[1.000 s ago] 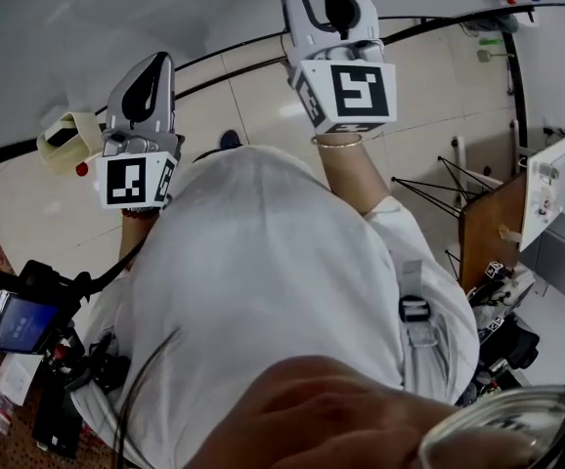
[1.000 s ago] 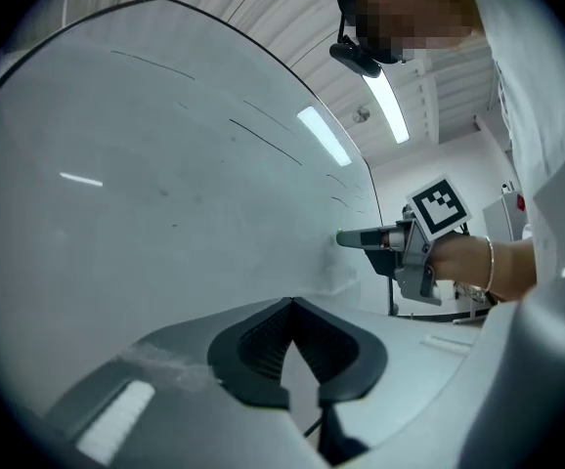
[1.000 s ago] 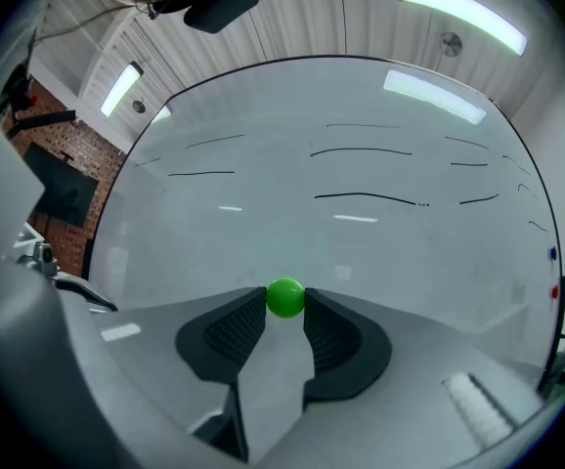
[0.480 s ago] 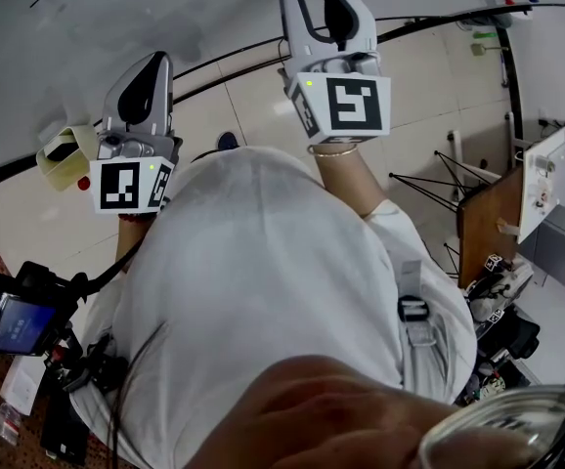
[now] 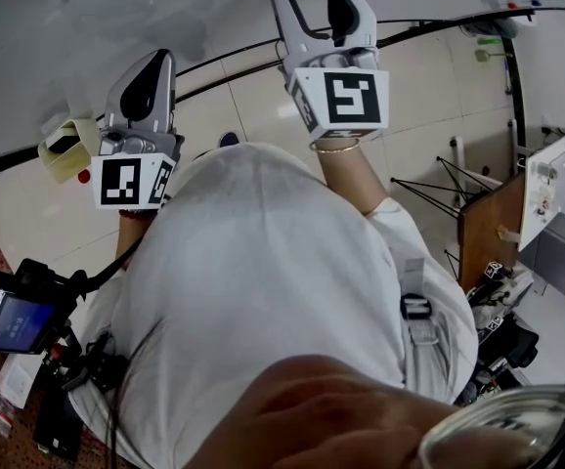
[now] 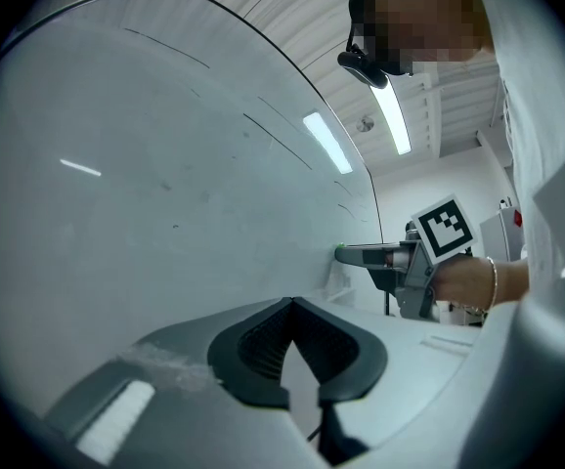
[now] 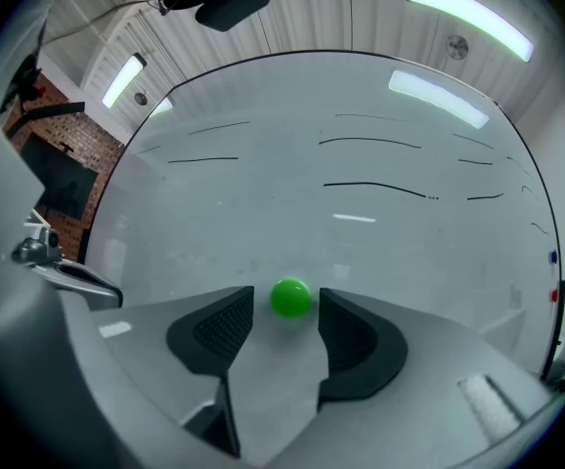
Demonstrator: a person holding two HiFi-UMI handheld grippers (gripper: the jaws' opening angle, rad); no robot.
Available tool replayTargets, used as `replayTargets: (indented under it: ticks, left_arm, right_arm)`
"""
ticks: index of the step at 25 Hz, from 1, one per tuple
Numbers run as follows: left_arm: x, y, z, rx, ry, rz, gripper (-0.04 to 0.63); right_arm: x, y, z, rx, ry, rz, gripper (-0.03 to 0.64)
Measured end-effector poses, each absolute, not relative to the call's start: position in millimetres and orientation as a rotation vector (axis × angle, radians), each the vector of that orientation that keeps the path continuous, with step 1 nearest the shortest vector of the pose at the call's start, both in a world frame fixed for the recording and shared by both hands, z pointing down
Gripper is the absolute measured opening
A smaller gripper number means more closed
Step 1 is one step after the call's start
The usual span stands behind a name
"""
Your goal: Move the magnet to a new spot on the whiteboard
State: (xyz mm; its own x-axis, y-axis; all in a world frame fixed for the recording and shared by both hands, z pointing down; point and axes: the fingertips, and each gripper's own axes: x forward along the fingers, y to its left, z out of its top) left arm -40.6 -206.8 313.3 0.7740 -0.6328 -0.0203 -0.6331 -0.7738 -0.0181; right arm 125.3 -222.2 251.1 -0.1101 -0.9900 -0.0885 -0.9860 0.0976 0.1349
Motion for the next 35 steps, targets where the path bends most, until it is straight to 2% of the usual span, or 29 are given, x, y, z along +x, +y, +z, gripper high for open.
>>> replayTargets:
  ticks: [12,18,23,35]
  left_arm:
    - [-53.2,-209.9,305.6,-2.907,1.122,0.093,0.006]
    - [-42.3,-133.1,312.9,-2.893,1.23,0.048,0.006]
    - [-12.3,6.3,327.2,-2.852,1.359,0.002,0.006]
    - [-1.2,18.5,336.4,-2.899,1.249,-0.055,0.006]
  right_arm:
    - [105.7,-208.3,281.8,1.892,-2.525,-0.147,0.204]
    - [130.9,-108.9,310.6,1.805,-2.584,-0.062,0.204]
    - [161.2,28.6,307.5,1.748,-2.736,-0.08,0.204]
    - [167.4,47.5,338.1,1.824,-2.669,0.042,0.204]
